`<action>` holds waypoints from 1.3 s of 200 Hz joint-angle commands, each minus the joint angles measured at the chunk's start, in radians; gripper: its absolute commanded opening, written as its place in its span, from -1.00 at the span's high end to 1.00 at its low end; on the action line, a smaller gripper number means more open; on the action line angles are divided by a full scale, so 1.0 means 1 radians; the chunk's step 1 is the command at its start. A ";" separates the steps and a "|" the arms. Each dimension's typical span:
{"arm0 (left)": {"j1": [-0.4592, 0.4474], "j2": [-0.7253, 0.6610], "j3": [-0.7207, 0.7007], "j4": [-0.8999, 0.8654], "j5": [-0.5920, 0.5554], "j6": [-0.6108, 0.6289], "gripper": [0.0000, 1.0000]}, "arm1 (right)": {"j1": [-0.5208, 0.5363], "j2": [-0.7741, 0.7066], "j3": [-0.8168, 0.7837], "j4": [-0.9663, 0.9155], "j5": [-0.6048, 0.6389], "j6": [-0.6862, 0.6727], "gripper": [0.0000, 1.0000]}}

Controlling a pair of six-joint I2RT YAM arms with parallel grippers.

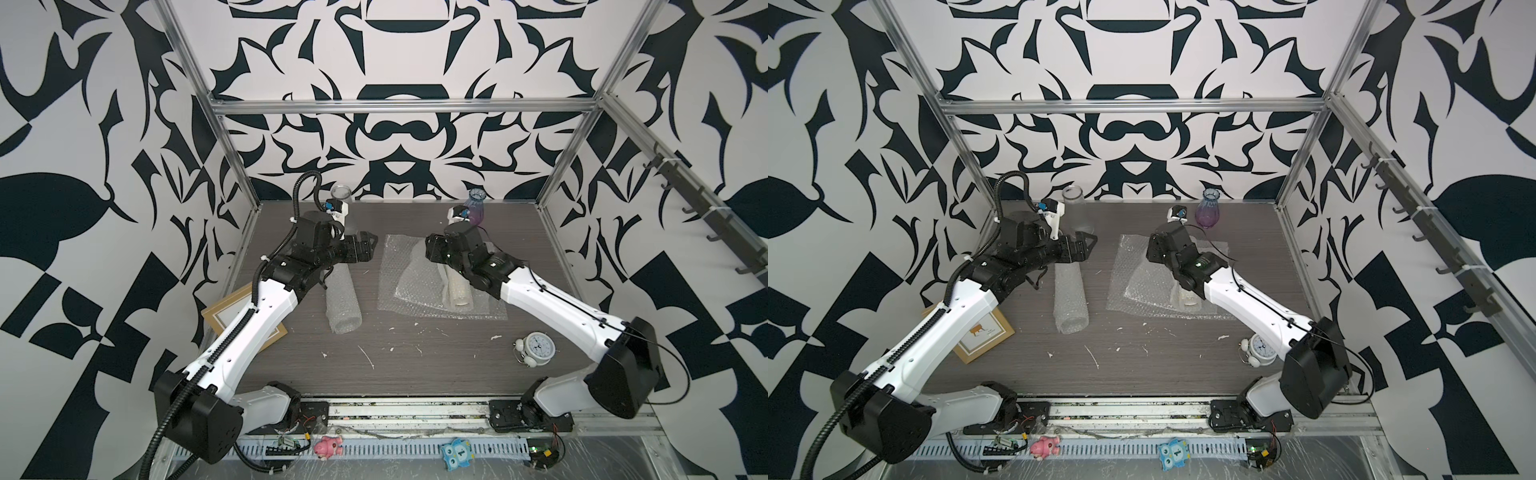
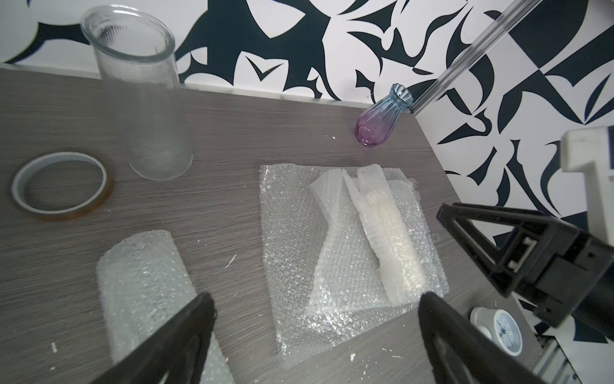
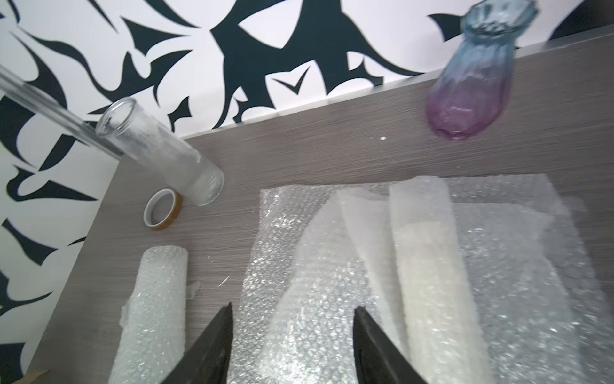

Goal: Unwrap the vase from the bubble wrap
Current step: Unwrap the bubble wrap.

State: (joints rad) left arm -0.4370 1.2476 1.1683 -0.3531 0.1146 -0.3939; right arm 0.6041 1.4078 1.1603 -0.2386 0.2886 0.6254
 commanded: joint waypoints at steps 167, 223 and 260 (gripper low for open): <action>-0.346 0.497 0.159 0.055 0.014 -0.190 -0.99 | -0.322 -0.051 -0.329 0.116 -0.399 -0.113 -0.35; -0.411 0.615 0.253 0.075 -0.079 -0.372 -0.97 | -0.325 -0.082 -0.363 0.114 -0.370 -0.111 -0.35; -0.421 0.682 0.299 0.086 -0.120 -0.435 -0.83 | -0.337 -0.055 -0.354 0.120 -0.371 -0.123 -0.33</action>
State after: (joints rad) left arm -0.8562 1.8904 1.4258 -0.2771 0.0471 -0.7521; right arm 0.2760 1.3510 0.7876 -0.1364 -0.0898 0.5224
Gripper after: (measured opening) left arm 0.933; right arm 0.665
